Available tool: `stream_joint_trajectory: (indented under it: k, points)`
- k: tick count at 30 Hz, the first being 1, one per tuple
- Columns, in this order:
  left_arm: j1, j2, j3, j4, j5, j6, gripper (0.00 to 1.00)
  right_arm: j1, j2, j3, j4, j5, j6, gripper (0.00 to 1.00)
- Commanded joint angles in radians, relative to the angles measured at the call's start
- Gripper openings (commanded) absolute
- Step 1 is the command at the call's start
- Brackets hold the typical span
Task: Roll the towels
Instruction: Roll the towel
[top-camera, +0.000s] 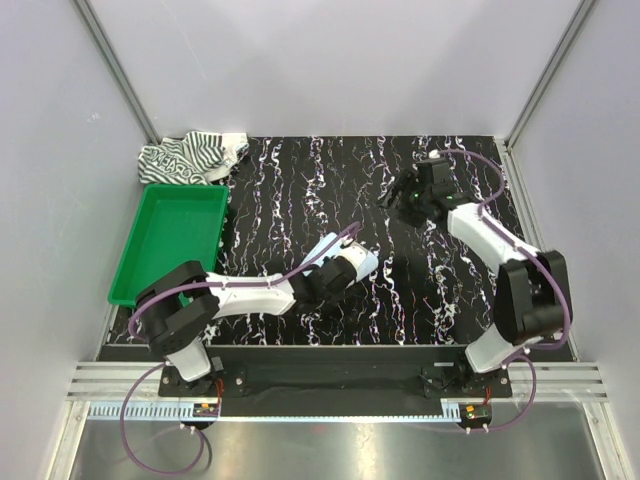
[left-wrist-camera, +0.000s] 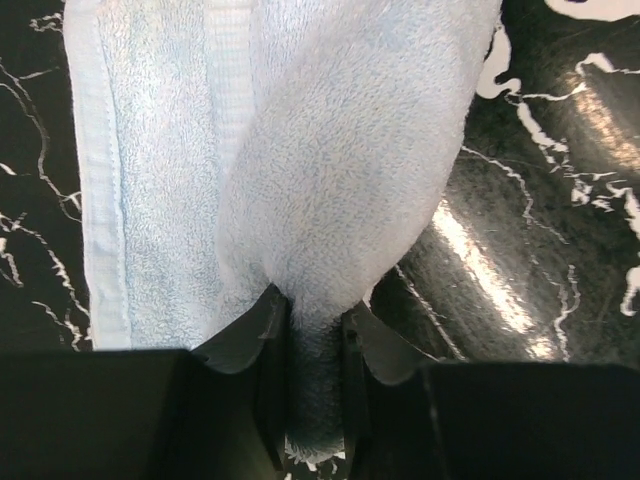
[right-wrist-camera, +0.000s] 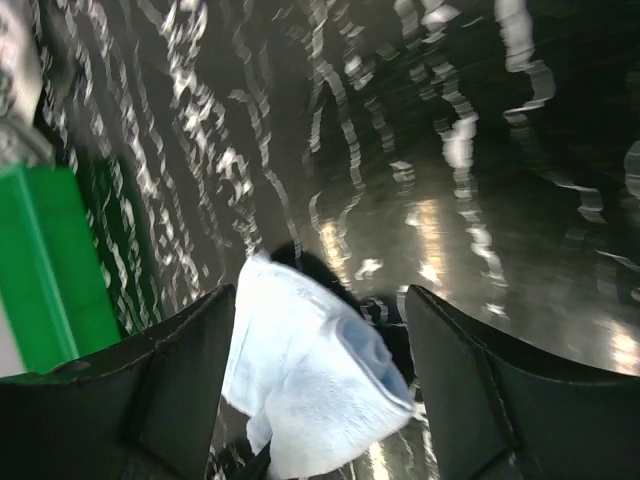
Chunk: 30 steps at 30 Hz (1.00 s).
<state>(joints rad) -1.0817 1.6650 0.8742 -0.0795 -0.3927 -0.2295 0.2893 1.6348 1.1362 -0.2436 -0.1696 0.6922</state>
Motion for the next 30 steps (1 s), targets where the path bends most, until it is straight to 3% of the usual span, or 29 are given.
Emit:
stream_joint_trajectory:
  k: [1, 8, 13, 15, 19, 25, 28, 30]
  points:
    - [-0.003, 0.001, -0.024, -0.049, 0.194, -0.119, 0.11, -0.004, -0.105, 0.056, -0.264, 0.165, -0.031, 0.76]
    - [0.02, 0.035, 0.04, -0.043, 0.366, -0.266, 0.1, -0.009, -0.341, -0.007, -0.37, 0.252, -0.036, 0.78]
    - [0.135, 0.035, -0.045, 0.075, 0.612, -0.451, 0.08, -0.009, -0.473, -0.084, -0.376, 0.147, -0.022, 0.78]
    - [0.202, 0.036, -0.087, 0.191, 0.728, -0.514, 0.08, -0.009, -0.51, -0.13, -0.365, 0.087, -0.014, 0.78]
    - [0.282, 0.067, -0.136, 0.277, 0.844, -0.629, 0.07, -0.009, -0.605, -0.222, -0.33, -0.005, 0.013, 0.78]
    - [0.377, 0.128, -0.211, 0.463, 1.002, -0.828, 0.07, -0.009, -0.655, -0.4, -0.194, -0.16, 0.055, 0.78]
    - [0.405, 0.151, -0.239, 0.518, 1.038, -0.89, 0.07, -0.006, -0.659, -0.516, 0.069, -0.324, 0.105, 0.76]
    - [0.422, 0.159, -0.26, 0.544, 1.058, -0.913, 0.07, -0.007, -0.655, -0.631, 0.234, -0.384, 0.193, 0.67]
